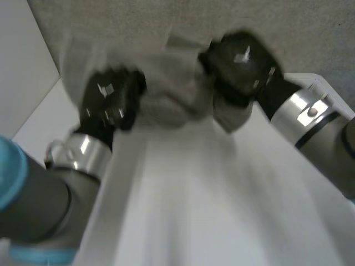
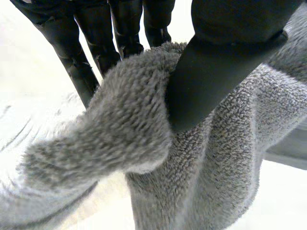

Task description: Fold the towel.

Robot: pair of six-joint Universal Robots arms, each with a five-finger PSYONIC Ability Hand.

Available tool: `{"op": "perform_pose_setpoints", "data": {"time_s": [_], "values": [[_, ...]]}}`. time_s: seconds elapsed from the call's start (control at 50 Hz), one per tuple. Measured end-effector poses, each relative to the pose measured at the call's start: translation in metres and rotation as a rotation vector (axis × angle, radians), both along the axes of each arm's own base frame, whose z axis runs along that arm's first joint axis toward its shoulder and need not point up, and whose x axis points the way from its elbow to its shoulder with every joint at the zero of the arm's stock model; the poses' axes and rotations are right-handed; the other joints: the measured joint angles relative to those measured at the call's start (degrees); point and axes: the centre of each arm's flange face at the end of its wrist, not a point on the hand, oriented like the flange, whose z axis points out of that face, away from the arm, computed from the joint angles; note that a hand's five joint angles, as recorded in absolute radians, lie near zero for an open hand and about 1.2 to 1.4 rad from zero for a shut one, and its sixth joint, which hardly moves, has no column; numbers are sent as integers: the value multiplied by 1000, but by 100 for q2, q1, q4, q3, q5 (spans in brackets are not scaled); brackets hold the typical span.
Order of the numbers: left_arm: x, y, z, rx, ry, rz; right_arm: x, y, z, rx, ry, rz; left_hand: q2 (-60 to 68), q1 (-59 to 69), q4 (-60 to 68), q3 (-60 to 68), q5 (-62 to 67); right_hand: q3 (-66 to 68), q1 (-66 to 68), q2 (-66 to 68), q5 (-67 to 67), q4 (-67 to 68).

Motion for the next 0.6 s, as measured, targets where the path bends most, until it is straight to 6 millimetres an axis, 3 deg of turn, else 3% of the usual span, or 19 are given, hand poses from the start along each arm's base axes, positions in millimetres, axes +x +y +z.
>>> {"op": "perform_pose_setpoints", "data": {"time_s": [0.08,0.16,0.26,0.36,0.4,0.5,0.6], "values": [[5,20,-39,138,-111,-43,1,10,-40,117,153,56,-146,0,-164,-104,-71,-70,-27,-20,-37,-63],[15,39,-69,297,-253,-67,-2,22,-78,228,347,99,-1387,0,-1406,-1361,-1336,-595,-314,-308,-319,-564],[26,54,-79,444,-380,-76,-8,35,-102,324,569,151,-2846,-712,-2860,-2809,-2752,-2133,-1926,-1918,-1985,-2096],[30,62,-63,479,-412,-83,-10,34,-98,355,609,133,-5165,-2998,-5174,-5134,-4527,-4692,-4530,-4453,-4669,-4659],[29,62,-53,459,-398,-84,-10,31,-91,358,560,99,-5511,-3352,-5496,-5475,-4655,-5218,-5034,-4986,-5218,-5196],[26,54,-22,363,-325,-72,-10,18,-66,372,348,-2,-5810,-3648,-5817,-5780,-4731,-5561,-5326,-5248,-5681,-5603],[21,31,5,254,-239,-34,-18,0,-44,422,94,-122,-5864,-3692,-5871,-5824,-4751,-5828,-5629,-5562,-5935,-5838]]}}
